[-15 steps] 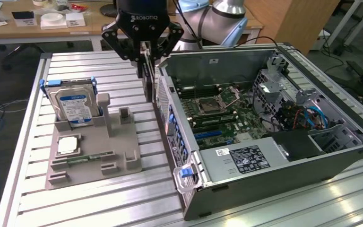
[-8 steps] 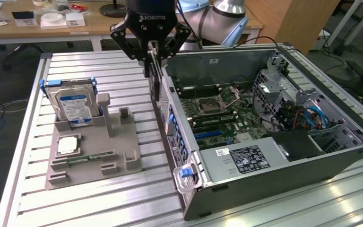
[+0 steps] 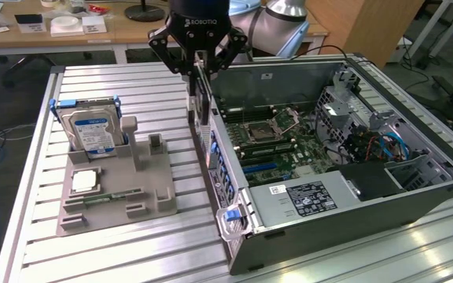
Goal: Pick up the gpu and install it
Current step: 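Pick up the gpu and move the gpu toward the slot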
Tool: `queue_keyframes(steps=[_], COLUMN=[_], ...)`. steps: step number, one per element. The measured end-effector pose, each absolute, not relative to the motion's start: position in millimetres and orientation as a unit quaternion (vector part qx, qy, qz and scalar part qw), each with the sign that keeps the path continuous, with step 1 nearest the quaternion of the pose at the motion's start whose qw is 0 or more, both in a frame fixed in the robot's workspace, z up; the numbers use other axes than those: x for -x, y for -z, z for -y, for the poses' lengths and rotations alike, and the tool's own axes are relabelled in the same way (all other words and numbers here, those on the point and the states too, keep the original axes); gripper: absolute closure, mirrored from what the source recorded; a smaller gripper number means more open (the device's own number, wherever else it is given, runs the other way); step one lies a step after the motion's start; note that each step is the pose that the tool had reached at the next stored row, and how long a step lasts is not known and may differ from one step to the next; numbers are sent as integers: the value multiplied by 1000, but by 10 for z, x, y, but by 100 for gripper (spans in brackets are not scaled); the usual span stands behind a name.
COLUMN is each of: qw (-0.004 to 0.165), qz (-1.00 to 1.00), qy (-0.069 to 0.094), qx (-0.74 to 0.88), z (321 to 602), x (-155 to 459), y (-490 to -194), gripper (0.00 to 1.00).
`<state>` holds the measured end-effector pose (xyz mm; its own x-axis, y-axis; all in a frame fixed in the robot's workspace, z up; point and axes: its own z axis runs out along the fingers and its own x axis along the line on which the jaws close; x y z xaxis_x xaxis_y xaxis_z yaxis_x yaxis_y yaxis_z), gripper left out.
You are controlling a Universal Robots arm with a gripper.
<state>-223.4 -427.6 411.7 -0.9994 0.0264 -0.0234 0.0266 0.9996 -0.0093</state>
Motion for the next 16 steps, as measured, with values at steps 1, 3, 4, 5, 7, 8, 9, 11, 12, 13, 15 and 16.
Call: queue_keyframes(steps=[1, 3, 4, 5, 7, 8, 9, 11, 12, 13, 15, 16], qw=[12, 12, 12, 12, 12, 12, 12, 12, 12, 12, 12, 12], qz=[-1000, -1000, -1000, -1000, -1000, -1000, -1000, -1000, -1000, -1000, -1000, -1000], qy=[5, 5, 5, 5, 5, 5, 5, 5, 5, 5, 5, 5], qx=[-13, -13, -13, -13, -13, -13, -13, -13, -13, -13, -13, -13], z=[4276, 4276, 4276, 4276, 4276, 4276, 4276, 4276, 4276, 4276, 4276, 4275], x=[2218, 2184, 2166, 2148, 2113, 2098, 2084, 2058, 2048, 2038, 2014, 2000], y=[-4118, -4117, -4118, -4118, -4118, -4118, -4118, -4118, -4118, -4117, -4118, -4118], gripper=[72, 72, 72, 72, 72, 72, 72, 72, 72, 72, 72, 72])
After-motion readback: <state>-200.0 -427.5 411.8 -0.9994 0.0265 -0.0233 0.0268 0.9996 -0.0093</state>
